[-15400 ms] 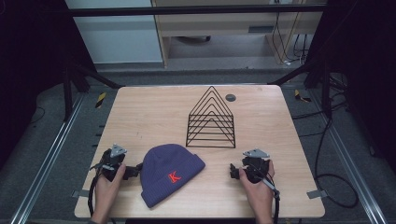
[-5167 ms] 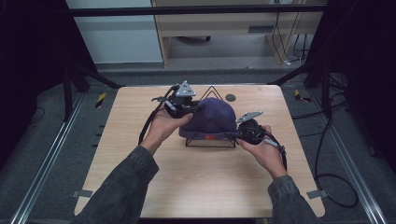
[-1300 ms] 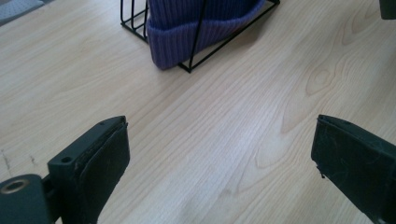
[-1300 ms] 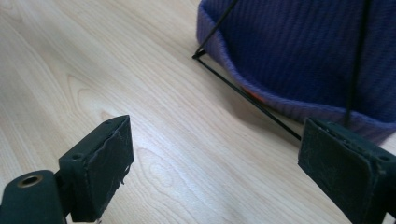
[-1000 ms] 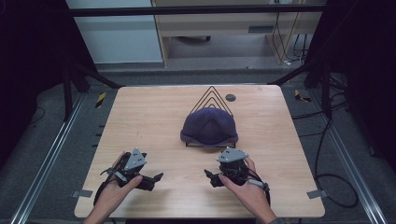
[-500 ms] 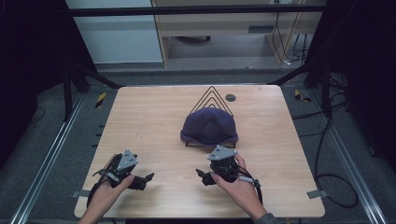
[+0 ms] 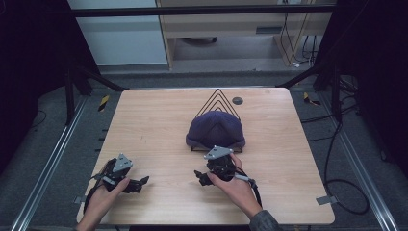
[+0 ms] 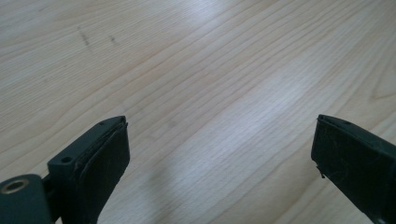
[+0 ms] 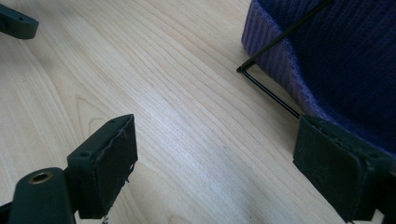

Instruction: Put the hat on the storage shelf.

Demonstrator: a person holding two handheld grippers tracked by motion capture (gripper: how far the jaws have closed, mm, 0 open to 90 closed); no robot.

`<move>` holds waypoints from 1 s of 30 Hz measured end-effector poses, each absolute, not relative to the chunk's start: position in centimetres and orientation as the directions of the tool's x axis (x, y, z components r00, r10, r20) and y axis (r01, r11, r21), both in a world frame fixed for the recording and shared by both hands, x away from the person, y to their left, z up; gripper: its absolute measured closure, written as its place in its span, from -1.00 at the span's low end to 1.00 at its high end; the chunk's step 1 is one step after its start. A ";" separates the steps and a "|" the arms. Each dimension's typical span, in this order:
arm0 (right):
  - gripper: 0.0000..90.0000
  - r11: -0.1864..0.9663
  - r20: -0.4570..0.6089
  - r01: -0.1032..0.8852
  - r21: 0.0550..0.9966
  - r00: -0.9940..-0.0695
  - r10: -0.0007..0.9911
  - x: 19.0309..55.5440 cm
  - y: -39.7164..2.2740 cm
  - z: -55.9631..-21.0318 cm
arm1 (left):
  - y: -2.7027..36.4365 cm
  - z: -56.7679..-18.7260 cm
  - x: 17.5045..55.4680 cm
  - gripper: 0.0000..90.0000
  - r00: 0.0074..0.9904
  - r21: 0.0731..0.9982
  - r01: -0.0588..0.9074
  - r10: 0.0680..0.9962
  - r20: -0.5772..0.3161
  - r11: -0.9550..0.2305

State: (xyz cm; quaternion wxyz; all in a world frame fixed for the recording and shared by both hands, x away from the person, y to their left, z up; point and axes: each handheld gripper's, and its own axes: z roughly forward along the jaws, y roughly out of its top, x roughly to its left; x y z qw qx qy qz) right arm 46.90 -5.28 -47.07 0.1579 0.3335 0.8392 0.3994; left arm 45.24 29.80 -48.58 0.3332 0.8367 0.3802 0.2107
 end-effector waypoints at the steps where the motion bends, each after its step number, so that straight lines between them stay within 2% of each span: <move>1: -0.68 0.458 0.004 0.437 0.774 -0.727 0.687 47.0 -5.1 -47.2 | 30.1 -48.7 45.3 -0.92 0.620 0.713 0.500 0.778 0.103 -0.492; 8: -0.70 0.452 0.045 0.459 0.765 -0.738 0.673 47.8 -4.1 -48.1 | 30.9 -49.3 45.8 -0.92 0.604 0.719 0.518 0.793 0.076 -0.463; 17: -0.73 0.483 0.039 0.463 0.743 -0.751 0.660 47.9 -2.5 -49.2 | 31.4 -49.9 46.3 -0.92 0.597 0.714 0.535 0.800 0.059 -0.451; 30: -0.72 0.430 0.048 0.493 0.757 -0.697 0.715 49.4 -2.2 -50.3 | 31.6 -50.6 47.1 -0.92 0.580 0.715 0.550 0.813 0.044 -0.431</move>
